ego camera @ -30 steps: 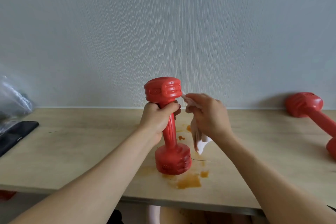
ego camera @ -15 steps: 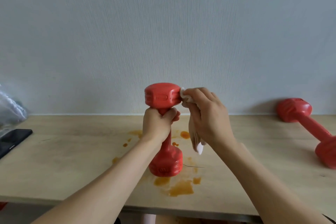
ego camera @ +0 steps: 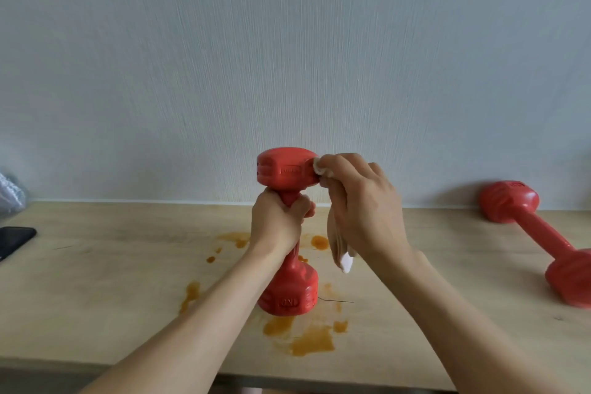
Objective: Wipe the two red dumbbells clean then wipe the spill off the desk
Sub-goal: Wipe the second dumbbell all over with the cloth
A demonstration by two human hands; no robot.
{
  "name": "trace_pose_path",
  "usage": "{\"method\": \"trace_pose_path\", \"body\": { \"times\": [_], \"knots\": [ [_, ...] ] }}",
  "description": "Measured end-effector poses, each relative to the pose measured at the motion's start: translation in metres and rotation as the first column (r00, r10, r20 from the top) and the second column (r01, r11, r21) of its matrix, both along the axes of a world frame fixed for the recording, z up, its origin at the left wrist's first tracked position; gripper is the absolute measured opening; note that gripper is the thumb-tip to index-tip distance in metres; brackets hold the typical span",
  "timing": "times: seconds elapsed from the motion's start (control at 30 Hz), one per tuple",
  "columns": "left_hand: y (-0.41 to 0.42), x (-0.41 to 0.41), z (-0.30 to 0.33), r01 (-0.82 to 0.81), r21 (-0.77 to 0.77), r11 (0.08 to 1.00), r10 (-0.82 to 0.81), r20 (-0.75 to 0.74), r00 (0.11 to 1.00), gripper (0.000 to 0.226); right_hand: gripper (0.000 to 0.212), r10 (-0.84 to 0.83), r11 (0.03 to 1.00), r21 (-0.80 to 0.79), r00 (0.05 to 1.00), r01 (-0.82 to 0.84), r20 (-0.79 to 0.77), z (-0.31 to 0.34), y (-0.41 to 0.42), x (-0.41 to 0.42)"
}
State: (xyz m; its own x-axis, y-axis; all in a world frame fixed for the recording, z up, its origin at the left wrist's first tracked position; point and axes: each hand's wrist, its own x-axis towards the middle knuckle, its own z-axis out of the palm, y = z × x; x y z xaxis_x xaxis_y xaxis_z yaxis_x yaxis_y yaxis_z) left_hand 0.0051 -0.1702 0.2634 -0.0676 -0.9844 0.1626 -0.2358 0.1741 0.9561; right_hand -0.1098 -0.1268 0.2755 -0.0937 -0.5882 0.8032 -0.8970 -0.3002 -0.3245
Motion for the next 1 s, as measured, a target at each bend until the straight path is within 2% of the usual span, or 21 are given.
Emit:
{"method": "trace_pose_path", "body": {
  "times": [0.17,0.3,0.37,0.5,0.6,0.7,0.77,0.83,0.9,0.93,1.0],
  "knots": [
    [-0.002,-0.003,0.000,0.023,0.014,1.000,-0.023,0.002,1.000,0.019,0.028,0.005,0.997,0.073,0.999,-0.009,0.047,0.003,-0.003,-0.005],
    [-0.001,-0.001,0.004,0.006,0.010,1.000,-0.006,0.011,1.000,0.015,0.031,-0.007,0.999,-0.043,0.994,0.002,-0.109,0.006,0.006,0.007],
    [0.001,0.001,0.005,0.025,0.012,1.000,-0.026,0.007,1.000,0.012,0.030,0.001,0.999,-0.045,0.992,-0.007,-0.126,0.007,0.007,0.008],
    [-0.001,0.002,0.002,0.070,0.025,0.997,-0.069,-0.018,0.997,0.020,0.021,0.091,0.993,0.066,0.991,-0.097,0.101,0.008,0.000,-0.004],
    [-0.003,0.002,0.000,0.100,0.024,0.995,-0.099,-0.035,0.994,0.024,0.017,0.098,0.975,0.173,0.969,-0.139,0.226,0.007,-0.006,-0.009],
    [-0.004,0.003,0.000,0.117,0.011,0.993,-0.116,-0.053,0.992,0.022,0.014,0.116,0.972,0.164,0.950,-0.169,0.291,0.006,-0.009,-0.011],
    [-0.007,0.004,0.001,0.109,0.005,0.994,-0.109,-0.047,0.993,0.022,0.015,0.102,0.992,0.054,0.969,-0.117,0.224,0.012,-0.005,-0.007],
    [-0.008,0.005,0.003,0.106,-0.007,0.994,-0.107,-0.034,0.994,0.023,0.024,0.105,0.993,-0.064,0.992,-0.101,0.073,0.020,0.001,0.003],
    [-0.008,0.005,0.005,0.099,-0.042,0.994,-0.098,0.023,0.995,0.027,0.031,0.099,0.991,-0.080,0.987,-0.110,-0.122,0.019,0.003,0.016],
    [-0.009,0.005,0.005,0.096,-0.060,0.994,-0.092,0.065,0.994,0.030,0.033,0.084,0.993,-0.064,0.982,-0.096,-0.169,0.016,0.002,0.019],
    [-0.009,0.004,0.003,0.096,-0.071,0.993,-0.087,0.123,0.989,0.032,0.036,0.083,0.996,-0.029,0.986,-0.088,-0.146,0.011,-0.003,0.017]
  ]
}}
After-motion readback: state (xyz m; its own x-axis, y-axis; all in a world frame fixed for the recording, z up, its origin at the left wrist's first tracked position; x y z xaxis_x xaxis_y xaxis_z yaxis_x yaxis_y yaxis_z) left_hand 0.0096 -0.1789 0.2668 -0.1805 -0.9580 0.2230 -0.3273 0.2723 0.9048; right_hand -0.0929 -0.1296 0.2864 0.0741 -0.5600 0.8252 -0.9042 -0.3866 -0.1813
